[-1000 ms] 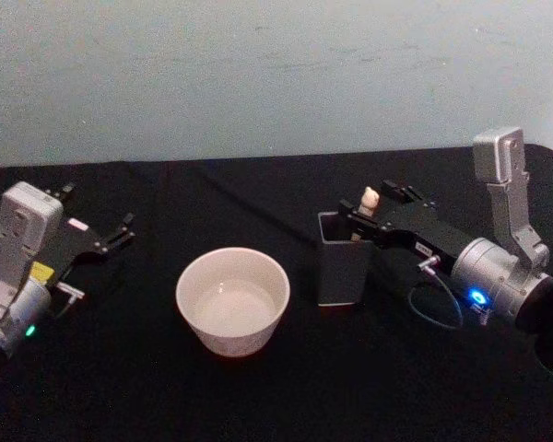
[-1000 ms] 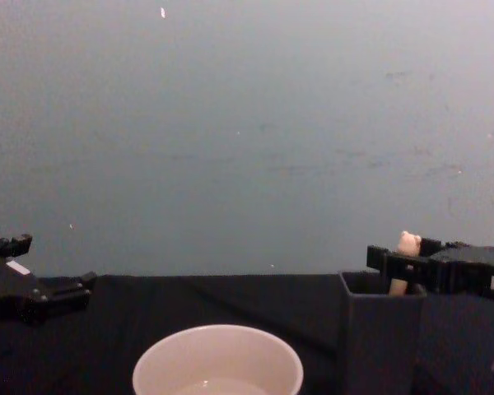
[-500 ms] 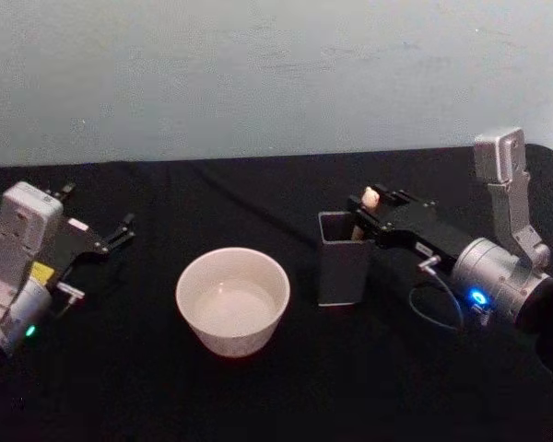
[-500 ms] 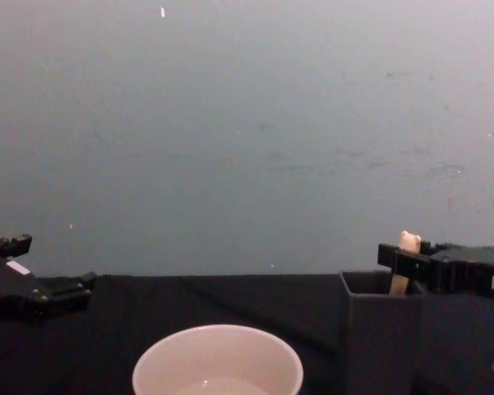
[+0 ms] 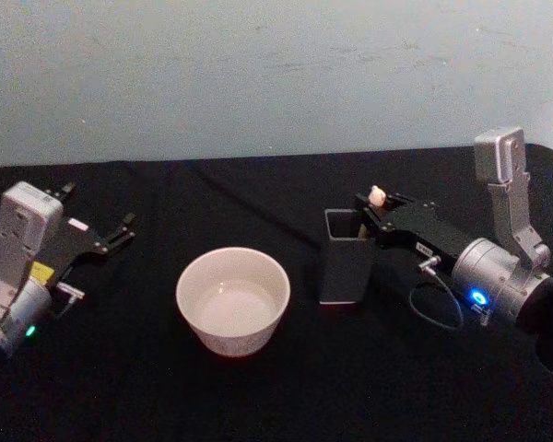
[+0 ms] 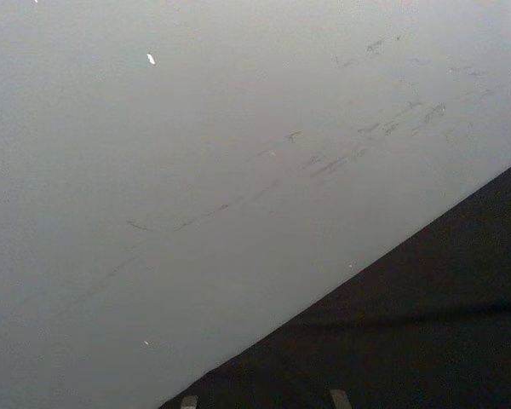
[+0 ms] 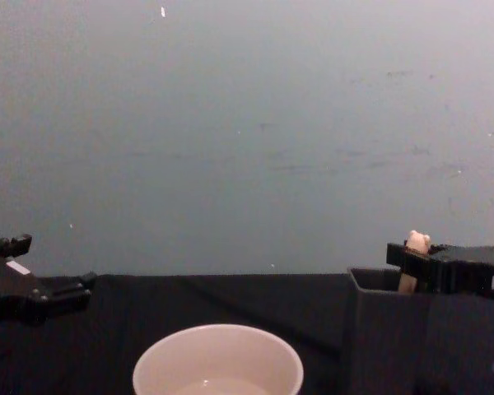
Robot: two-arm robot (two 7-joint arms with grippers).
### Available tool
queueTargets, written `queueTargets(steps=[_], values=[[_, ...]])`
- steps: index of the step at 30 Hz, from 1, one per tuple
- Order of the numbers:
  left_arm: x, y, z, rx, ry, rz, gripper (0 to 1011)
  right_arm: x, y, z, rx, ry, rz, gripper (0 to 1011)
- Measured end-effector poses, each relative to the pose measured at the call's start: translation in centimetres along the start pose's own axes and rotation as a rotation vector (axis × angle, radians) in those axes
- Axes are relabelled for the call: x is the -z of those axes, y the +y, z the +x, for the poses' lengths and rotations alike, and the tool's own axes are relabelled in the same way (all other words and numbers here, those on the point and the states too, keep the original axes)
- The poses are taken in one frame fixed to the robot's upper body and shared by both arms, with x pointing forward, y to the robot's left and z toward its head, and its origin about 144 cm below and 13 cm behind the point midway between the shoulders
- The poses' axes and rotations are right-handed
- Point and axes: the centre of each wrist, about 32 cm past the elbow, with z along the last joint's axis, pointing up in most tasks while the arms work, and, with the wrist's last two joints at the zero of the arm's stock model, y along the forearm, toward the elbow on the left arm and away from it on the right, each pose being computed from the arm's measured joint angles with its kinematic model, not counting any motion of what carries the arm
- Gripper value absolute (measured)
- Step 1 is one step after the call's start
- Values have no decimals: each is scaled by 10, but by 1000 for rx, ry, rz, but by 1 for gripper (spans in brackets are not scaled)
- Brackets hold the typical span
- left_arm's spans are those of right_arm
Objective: Pick up the stirring spoon with one hand, stir inside the cup, then place it back in its original position.
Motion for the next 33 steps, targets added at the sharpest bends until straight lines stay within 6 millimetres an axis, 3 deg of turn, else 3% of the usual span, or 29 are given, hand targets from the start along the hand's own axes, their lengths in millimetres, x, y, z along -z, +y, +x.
queueTargets(steps=[15, 33], values=[[0, 0, 0, 0, 0, 0, 1001, -3, -2, -1, -10, -5, 34, 214], [0, 0, 0, 0, 0, 0, 1001, -36, -9, 1, -100, -45, 193, 214]])
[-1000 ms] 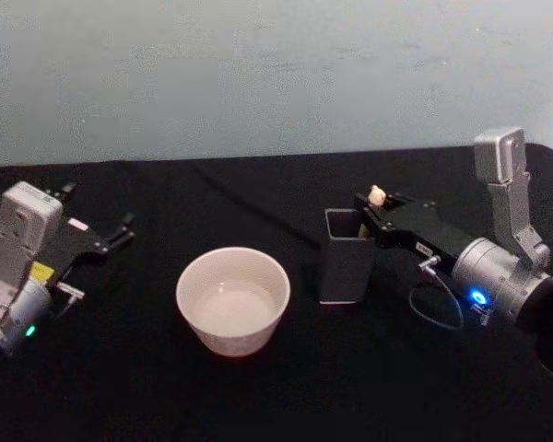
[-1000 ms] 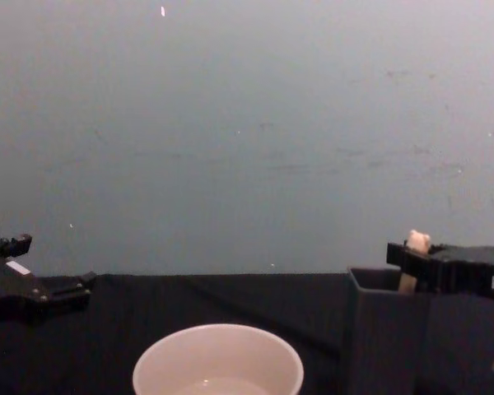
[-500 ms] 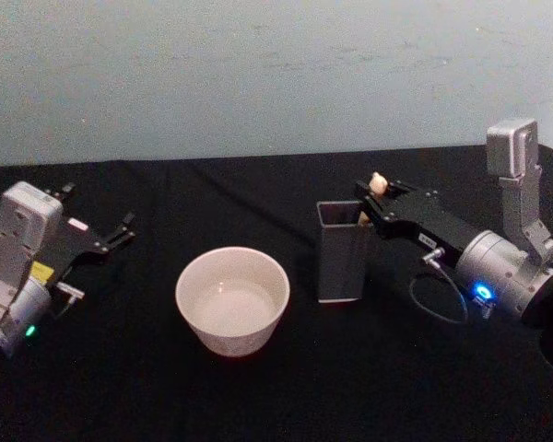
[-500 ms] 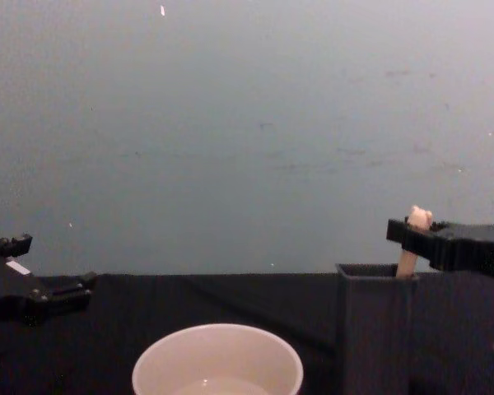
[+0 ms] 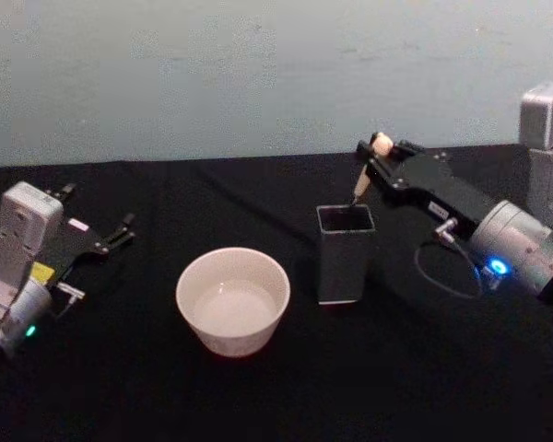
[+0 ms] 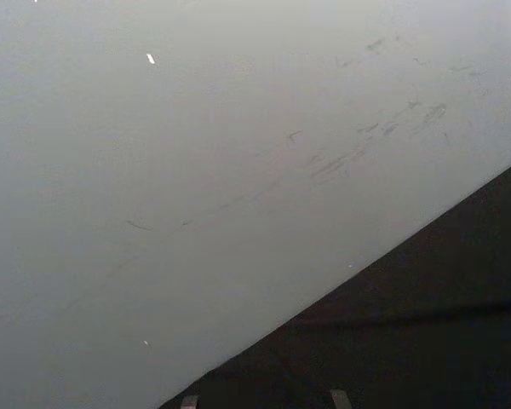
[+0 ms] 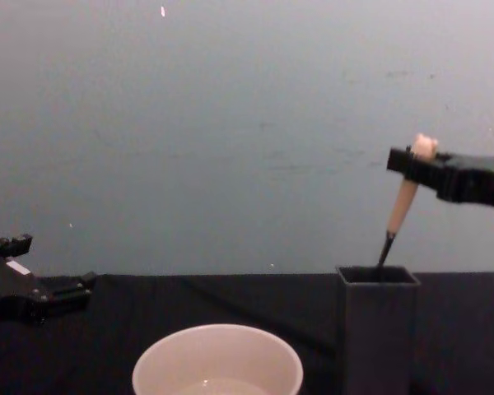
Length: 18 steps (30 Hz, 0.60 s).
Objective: Pick up the stirring spoon with one hand, stir inside the cup, then place it back in its original position.
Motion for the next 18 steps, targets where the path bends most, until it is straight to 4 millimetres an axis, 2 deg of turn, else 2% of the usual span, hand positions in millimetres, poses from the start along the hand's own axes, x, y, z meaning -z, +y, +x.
queueTargets(steps=[10, 18], values=[[0, 0, 0, 0, 0, 0, 1001, -15, 9, 0, -33, -32, 96, 214], [0, 0, 0, 0, 0, 0, 1002, -13, 23, -3, -108, -44, 133, 214]])
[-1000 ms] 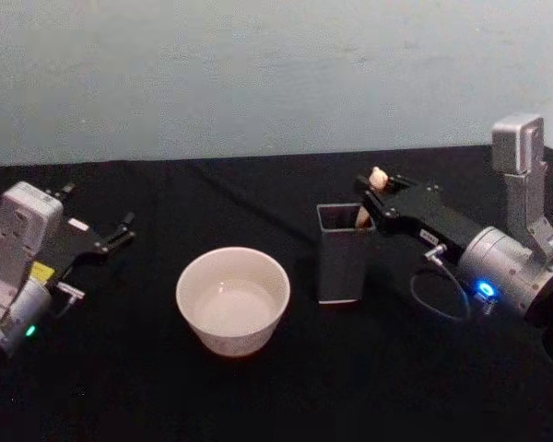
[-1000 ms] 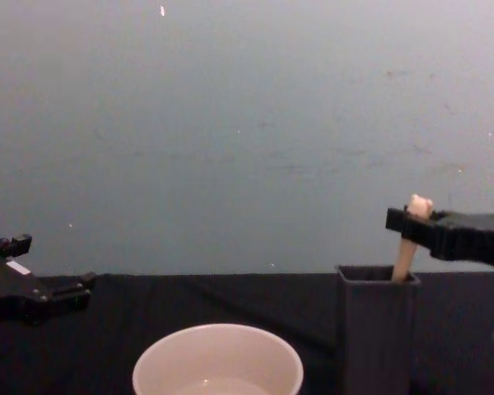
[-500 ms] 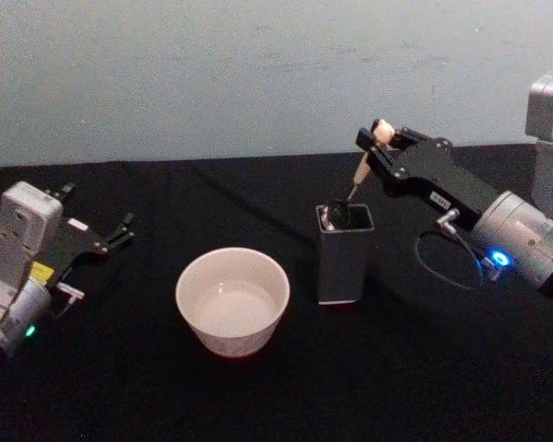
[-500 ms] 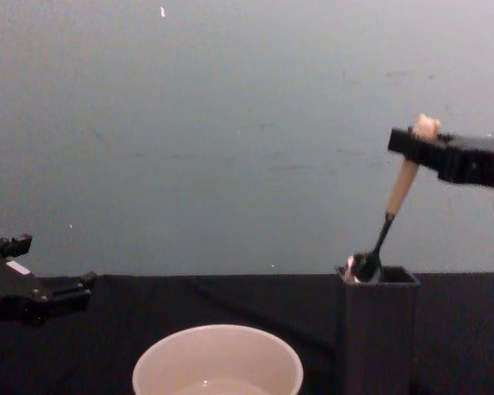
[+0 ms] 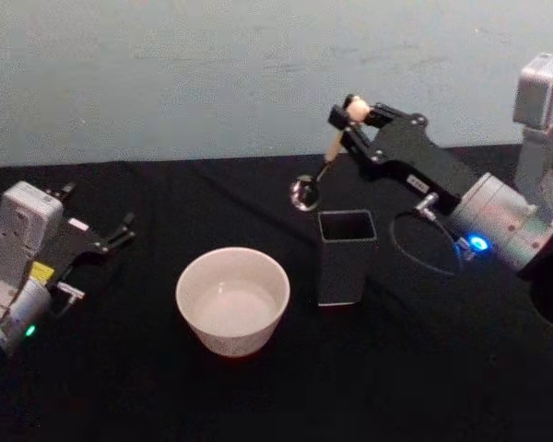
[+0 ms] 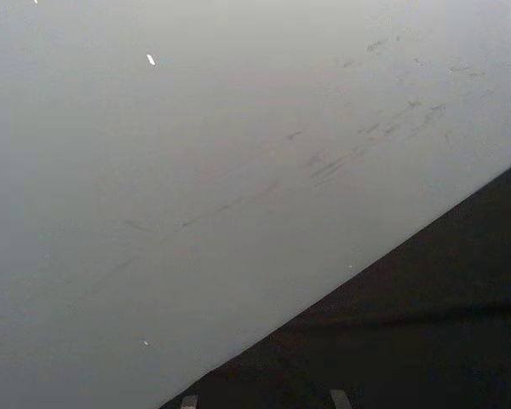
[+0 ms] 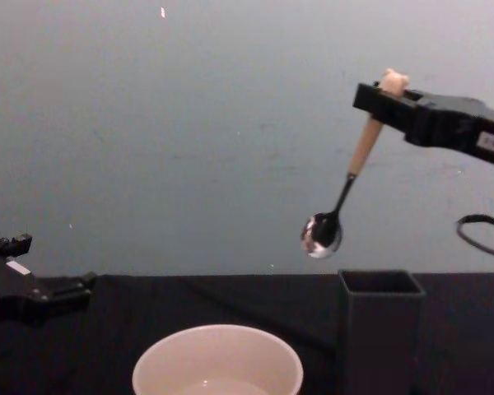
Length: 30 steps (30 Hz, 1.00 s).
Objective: Pick up the stirring spoon with one hand, stir inside the cup, then place it back in its original position.
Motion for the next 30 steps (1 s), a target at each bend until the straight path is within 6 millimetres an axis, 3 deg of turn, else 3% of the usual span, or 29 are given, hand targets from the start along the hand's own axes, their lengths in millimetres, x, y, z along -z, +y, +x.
queueTargets(steps=[12, 30], values=[[0, 0, 0, 0, 0, 0, 1001, 22, 23, -7, -165, -19, 11, 214], [0, 0, 0, 0, 0, 0, 1001, 61, 35, -20, -296, -85, -79, 214]])
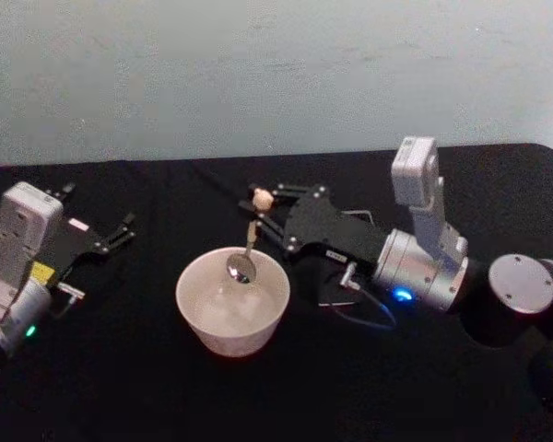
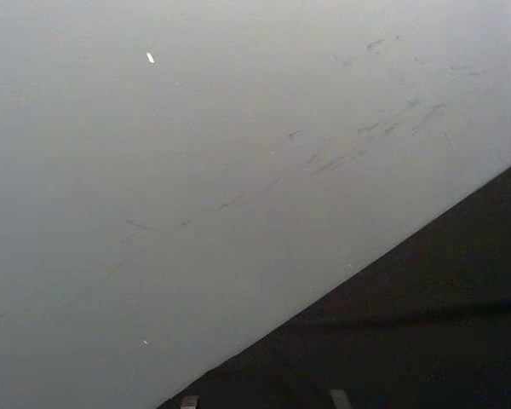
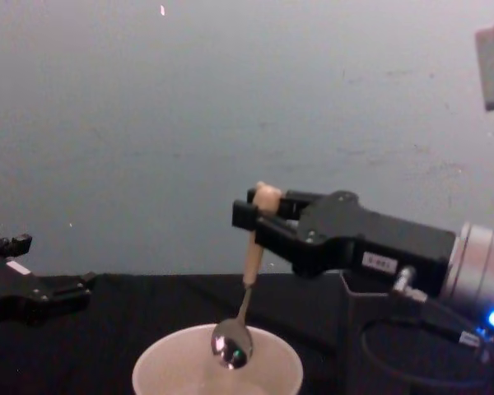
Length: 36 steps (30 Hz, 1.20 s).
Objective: Pick up the stirring spoon with one hand, stir inside the cup, then place it back in its original position.
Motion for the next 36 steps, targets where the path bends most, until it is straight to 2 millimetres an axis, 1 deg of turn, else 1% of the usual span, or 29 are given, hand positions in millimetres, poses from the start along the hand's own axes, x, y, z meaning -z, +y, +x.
queueTargets(steps=[2, 13, 20, 30, 36], values=[[0, 0, 0, 0, 0, 0, 1001, 1, 1, 0, -1, -1, -2, 214], [0, 0, 0, 0, 0, 0, 1001, 22, 14, -7, -5, -46, -28, 214], [0, 0, 0, 0, 0, 0, 1001, 30, 19, -9, -3, -72, -40, 214], [0, 0, 0, 0, 0, 0, 1001, 33, 21, -11, -9, -85, -52, 214], [0, 0, 0, 0, 0, 0, 1001, 31, 19, -10, -3, -88, -47, 214]])
